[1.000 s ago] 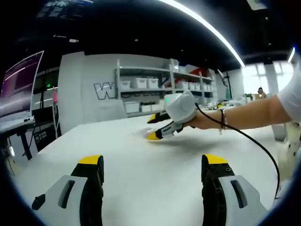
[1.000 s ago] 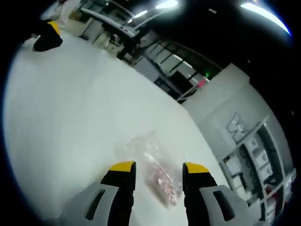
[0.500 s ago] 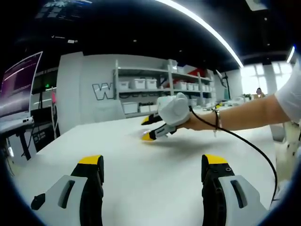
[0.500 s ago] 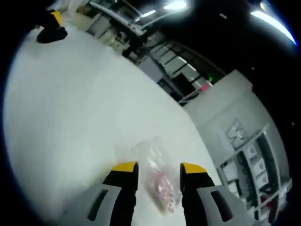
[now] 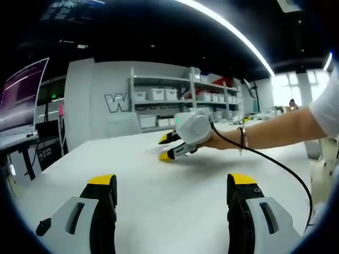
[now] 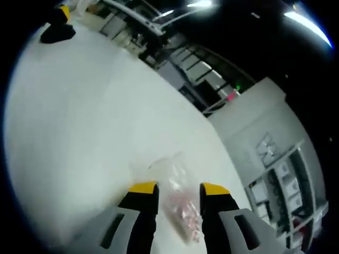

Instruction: Open the resealable bag by pulling the two sides of the seal apart until the entire bag opening is separated and visibly accessible.

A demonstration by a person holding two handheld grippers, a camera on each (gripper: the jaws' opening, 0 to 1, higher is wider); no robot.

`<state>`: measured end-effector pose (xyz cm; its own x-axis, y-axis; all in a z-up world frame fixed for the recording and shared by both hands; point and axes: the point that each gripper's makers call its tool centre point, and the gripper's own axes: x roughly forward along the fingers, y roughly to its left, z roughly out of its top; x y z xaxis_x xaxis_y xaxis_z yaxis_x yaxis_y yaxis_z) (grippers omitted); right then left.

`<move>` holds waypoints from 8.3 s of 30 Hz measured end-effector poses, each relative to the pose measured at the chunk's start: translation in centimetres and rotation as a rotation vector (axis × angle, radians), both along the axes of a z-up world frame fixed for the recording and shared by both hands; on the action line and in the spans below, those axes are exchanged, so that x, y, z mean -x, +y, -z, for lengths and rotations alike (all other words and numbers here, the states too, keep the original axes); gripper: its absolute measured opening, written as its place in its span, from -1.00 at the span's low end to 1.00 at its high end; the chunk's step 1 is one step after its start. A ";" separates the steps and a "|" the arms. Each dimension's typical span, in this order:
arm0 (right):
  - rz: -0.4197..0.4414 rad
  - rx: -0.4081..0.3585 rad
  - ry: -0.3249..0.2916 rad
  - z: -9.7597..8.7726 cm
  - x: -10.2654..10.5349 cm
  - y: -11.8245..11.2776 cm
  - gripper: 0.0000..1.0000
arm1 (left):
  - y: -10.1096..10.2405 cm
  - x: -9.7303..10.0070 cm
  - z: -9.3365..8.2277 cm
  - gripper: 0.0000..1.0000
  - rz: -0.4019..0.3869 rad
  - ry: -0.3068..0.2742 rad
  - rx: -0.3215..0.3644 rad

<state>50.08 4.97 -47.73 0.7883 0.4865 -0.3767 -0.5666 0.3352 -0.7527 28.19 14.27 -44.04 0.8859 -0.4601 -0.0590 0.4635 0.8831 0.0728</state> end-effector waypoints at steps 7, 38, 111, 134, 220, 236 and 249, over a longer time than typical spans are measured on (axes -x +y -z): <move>-0.006 0.000 -0.003 0.0 -0.4 0.5 -0.51 | 0.1 0.2 -0.1 0.71 -0.003 -0.002 -0.001; -0.004 -0.128 0.015 -0.8 -0.7 -0.2 -1.00 | 0.3 0.3 -0.3 0.70 -0.012 -0.003 0.000; 0.106 -0.422 -0.105 -8.4 -2.1 -5.5 -1.00 | -0.1 -0.2 -1.0 0.70 0.008 -0.024 -0.013; 0.101 -0.458 -0.119 -9.2 -0.5 -6.4 -1.00 | -0.3 -1.0 -1.8 0.70 0.027 -0.041 -0.019; -0.004 -0.609 -0.158 -10.9 11.2 -7.5 -1.00 | -1.3 -2.1 -2.8 0.70 0.077 -0.070 -0.027; -0.028 -0.639 -0.146 -11.0 13.3 -7.2 -1.00 | -1.2 -2.4 -3.2 0.70 0.083 -0.077 -0.029; -0.020 -0.636 -0.124 -10.7 14.6 -7.8 -1.00 | -1.5 -2.7 -3.1 0.69 0.094 -0.076 -0.031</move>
<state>35.47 -2.78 -37.04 0.7959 0.5997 0.0828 -0.4990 0.7274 -0.4710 30.85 12.79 -40.91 0.8416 -0.5400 -0.0084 0.5359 0.8330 0.1376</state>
